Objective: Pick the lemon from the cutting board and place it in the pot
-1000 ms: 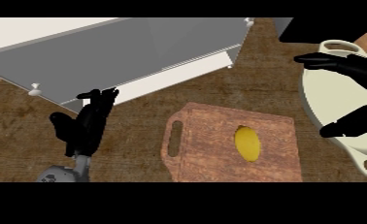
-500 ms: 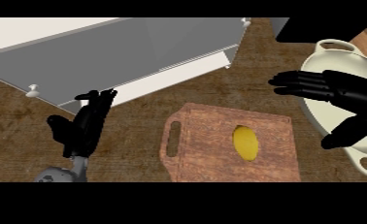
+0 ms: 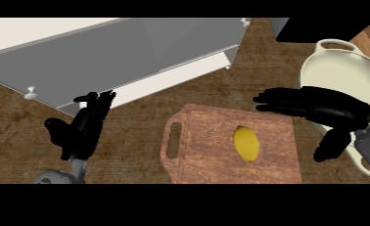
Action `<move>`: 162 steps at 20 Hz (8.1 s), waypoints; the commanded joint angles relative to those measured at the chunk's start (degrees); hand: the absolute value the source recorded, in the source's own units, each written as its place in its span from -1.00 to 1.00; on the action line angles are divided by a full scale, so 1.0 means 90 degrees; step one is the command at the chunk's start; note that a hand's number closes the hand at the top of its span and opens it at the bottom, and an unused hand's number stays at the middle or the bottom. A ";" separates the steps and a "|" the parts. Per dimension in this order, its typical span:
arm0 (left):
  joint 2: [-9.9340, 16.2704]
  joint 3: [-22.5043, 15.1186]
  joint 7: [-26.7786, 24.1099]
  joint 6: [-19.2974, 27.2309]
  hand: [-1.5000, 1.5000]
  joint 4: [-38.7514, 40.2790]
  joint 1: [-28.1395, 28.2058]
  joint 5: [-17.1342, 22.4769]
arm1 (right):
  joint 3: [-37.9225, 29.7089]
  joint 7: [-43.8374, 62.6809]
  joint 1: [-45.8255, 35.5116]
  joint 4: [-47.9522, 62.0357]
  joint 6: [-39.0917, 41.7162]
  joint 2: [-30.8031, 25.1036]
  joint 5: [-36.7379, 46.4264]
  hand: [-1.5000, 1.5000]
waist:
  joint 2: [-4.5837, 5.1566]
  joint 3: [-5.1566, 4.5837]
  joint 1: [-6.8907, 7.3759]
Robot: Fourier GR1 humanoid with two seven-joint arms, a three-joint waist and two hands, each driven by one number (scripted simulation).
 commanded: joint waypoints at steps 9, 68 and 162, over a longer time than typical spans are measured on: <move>0.0212 0.0974 -0.0481 0.0249 0.00 -0.0169 -0.0974 0.0056 | 0.0508 0.0005 0.0216 0.0106 -0.0378 0.0716 0.0614 -1.00 | -0.0076 0.0102 -0.0115; 0.0504 0.1009 -0.0536 0.0652 0.00 -0.0491 -0.0129 0.0181 | 0.1012 0.3847 0.3072 -0.2154 -0.3833 0.3100 0.4096 1.00 | -0.0314 0.0076 -0.0829; 0.0262 0.0460 -0.0466 0.0618 0.00 -0.0349 -0.1027 0.0305 | -0.7423 -0.0288 0.0143 0.6757 0.0827 -0.1085 -0.3072 -1.00 | 0.0041 0.0182 0.0052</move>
